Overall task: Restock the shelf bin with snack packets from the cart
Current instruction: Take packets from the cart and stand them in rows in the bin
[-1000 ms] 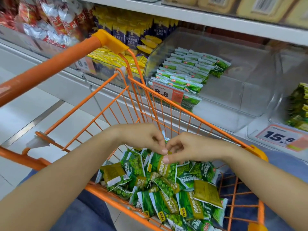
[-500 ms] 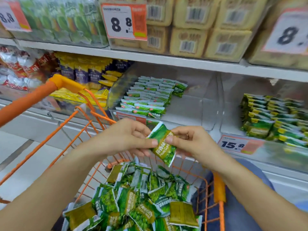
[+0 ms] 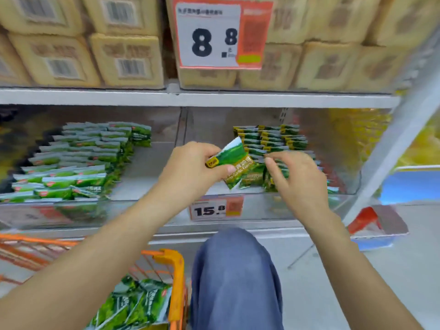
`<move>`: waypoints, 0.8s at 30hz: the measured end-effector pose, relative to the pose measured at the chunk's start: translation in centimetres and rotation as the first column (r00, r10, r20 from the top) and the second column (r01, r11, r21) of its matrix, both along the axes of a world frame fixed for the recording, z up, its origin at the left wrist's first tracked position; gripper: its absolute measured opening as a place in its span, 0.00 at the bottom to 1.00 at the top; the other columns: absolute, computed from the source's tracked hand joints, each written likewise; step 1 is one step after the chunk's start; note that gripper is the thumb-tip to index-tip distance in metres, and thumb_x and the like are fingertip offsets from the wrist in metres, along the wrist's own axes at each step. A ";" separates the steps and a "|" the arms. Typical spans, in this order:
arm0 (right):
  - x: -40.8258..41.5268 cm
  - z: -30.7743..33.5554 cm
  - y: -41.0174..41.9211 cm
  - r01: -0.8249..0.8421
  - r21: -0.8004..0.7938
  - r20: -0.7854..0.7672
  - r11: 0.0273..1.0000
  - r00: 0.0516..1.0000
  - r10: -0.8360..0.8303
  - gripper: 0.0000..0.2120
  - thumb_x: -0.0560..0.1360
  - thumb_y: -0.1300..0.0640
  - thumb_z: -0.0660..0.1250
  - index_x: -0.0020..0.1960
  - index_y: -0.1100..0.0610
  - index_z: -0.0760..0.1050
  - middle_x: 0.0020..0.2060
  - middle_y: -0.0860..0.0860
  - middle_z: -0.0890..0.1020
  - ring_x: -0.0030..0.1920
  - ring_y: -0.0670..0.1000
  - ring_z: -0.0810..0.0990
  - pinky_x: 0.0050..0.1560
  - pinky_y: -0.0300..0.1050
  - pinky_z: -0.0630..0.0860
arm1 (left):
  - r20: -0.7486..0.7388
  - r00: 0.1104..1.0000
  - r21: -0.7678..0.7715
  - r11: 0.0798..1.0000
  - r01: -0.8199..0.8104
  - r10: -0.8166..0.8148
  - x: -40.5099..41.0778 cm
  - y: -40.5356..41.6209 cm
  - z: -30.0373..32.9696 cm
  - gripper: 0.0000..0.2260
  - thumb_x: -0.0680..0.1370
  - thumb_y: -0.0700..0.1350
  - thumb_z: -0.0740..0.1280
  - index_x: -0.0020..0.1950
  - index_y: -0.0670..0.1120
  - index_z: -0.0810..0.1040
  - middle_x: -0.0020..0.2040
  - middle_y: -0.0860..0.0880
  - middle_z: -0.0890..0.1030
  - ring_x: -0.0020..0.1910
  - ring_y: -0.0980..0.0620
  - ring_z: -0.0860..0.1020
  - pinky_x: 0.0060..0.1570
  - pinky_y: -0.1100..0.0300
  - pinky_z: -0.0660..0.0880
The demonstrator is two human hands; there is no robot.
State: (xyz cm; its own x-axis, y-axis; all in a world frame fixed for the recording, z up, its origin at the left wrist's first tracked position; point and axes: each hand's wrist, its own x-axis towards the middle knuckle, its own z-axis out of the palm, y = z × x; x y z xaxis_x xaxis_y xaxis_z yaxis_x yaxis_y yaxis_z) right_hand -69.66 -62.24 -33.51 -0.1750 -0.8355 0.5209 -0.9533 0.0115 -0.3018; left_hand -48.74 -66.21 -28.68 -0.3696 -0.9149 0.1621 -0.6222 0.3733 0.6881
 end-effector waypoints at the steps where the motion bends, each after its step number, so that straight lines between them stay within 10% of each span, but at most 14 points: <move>1: -1.6 -0.6 -0.7 0.039 0.142 -0.057 0.989 0.998 -0.031 0.30 0.76 0.36 0.48 0.58 0.53 0.79 0.54 0.52 0.83 0.58 0.56 0.78 0.57 0.49 0.71 | 0.069 0.998 -0.041 0.999 -0.011 0.014 -1.2 -0.6 -0.1 0.13 0.72 0.54 0.72 0.34 0.47 0.77 0.28 0.49 0.75 0.34 0.46 0.75 0.34 0.54 0.68; 4: -3.3 -1.8 -2.1 0.097 0.399 -0.149 0.912 0.988 -0.040 0.34 0.76 0.33 0.43 0.69 0.51 0.70 0.68 0.53 0.74 0.72 0.56 0.63 0.72 0.56 0.53 | 0.292 0.956 -0.050 0.999 -0.012 0.026 -4.5 -2.6 -1.3 0.11 0.73 0.53 0.72 0.37 0.49 0.77 0.31 0.53 0.72 0.39 0.45 0.74 0.35 0.57 0.62; 9: -2.9 -2.1 -2.5 0.086 0.379 -0.158 0.921 0.987 -0.028 0.33 0.75 0.33 0.43 0.71 0.49 0.67 0.71 0.52 0.69 0.75 0.55 0.58 0.74 0.57 0.49 | 0.521 0.853 0.037 0.999 0.022 -0.038 -8.3 -5.5 -4.2 0.14 0.72 0.54 0.73 0.48 0.45 0.77 0.44 0.44 0.77 0.50 0.42 0.78 0.39 0.56 0.69; 19: -2.8 -2.1 -2.6 0.131 0.366 -0.133 0.921 0.987 -0.088 0.28 0.78 0.36 0.52 0.69 0.51 0.70 0.69 0.53 0.72 0.73 0.56 0.62 0.73 0.54 0.52 | 0.421 0.907 0.233 0.963 -0.133 0.023 -10.8 -6.8 -7.0 0.42 0.68 0.54 0.77 0.72 0.40 0.59 0.63 0.41 0.70 0.65 0.43 0.71 0.55 0.55 0.72; 24: -2.6 -2.2 -2.3 0.137 0.342 -0.105 0.930 0.989 -0.107 0.26 0.78 0.37 0.55 0.67 0.50 0.72 0.67 0.52 0.74 0.73 0.55 0.62 0.73 0.53 0.53 | 0.496 0.854 0.424 0.902 -0.081 -0.156 -10.1 -6.8 -7.2 0.17 0.71 0.54 0.74 0.52 0.47 0.73 0.50 0.48 0.77 0.50 0.48 0.77 0.48 0.59 0.74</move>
